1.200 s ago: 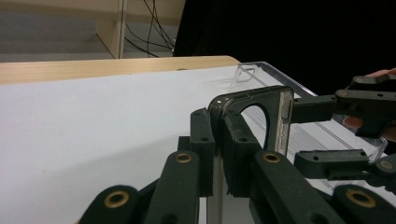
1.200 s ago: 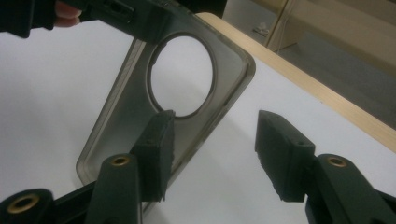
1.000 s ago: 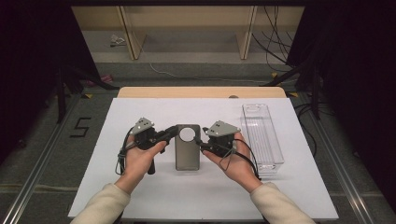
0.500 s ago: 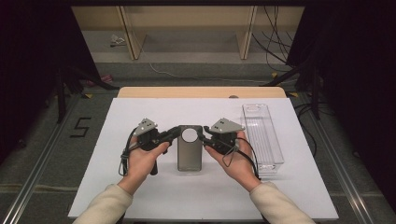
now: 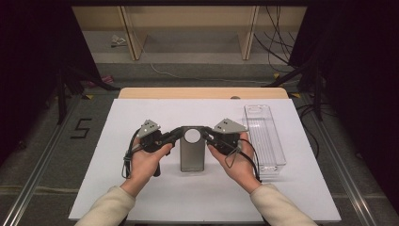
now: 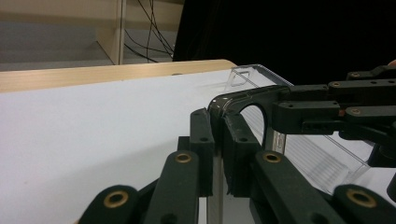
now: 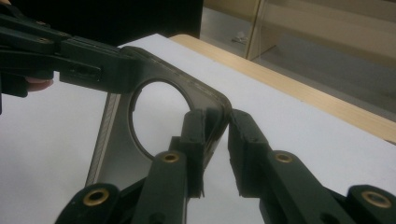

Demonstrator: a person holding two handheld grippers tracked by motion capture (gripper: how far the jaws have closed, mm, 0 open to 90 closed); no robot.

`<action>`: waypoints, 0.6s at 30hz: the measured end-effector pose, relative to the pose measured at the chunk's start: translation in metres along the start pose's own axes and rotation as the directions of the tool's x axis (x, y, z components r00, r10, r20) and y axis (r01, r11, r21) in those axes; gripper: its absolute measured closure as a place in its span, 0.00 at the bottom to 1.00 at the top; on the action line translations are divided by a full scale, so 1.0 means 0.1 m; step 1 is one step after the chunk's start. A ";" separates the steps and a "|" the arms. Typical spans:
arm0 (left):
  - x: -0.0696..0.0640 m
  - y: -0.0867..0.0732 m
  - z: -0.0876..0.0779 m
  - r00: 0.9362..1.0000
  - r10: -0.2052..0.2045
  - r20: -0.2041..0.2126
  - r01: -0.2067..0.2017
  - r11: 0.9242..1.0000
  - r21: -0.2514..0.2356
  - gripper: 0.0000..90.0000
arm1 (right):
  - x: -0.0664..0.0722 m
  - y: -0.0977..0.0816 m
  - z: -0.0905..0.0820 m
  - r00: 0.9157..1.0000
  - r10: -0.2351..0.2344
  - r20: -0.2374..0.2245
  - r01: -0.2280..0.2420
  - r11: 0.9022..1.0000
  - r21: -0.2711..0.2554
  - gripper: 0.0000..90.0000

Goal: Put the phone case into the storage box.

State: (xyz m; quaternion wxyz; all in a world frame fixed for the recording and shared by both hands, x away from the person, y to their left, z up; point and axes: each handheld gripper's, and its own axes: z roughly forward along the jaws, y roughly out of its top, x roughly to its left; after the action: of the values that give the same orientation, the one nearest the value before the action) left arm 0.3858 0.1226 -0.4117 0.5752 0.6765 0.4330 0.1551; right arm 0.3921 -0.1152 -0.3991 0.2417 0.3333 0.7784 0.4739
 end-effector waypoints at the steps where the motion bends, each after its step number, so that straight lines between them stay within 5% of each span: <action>1: 0.00 0.00 0.00 1.000 0.002 0.001 -0.002 1.000 0.001 0.93 | 0.00 0.00 0.00 1.000 0.003 0.000 -0.003 1.000 0.000 0.86; 18: -0.04 -0.05 0.05 1.000 0.010 0.003 -0.010 1.000 0.013 0.92 | -0.04 -0.01 -0.04 0.996 0.085 0.031 -0.084 0.996 -0.029 0.94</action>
State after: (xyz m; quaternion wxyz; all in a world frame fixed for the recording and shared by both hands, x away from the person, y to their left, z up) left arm 0.3846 0.1163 -0.4166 0.5706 0.6826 0.4297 0.1543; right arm 0.3916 -0.1204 -0.3985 0.2385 0.3700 0.7531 0.4889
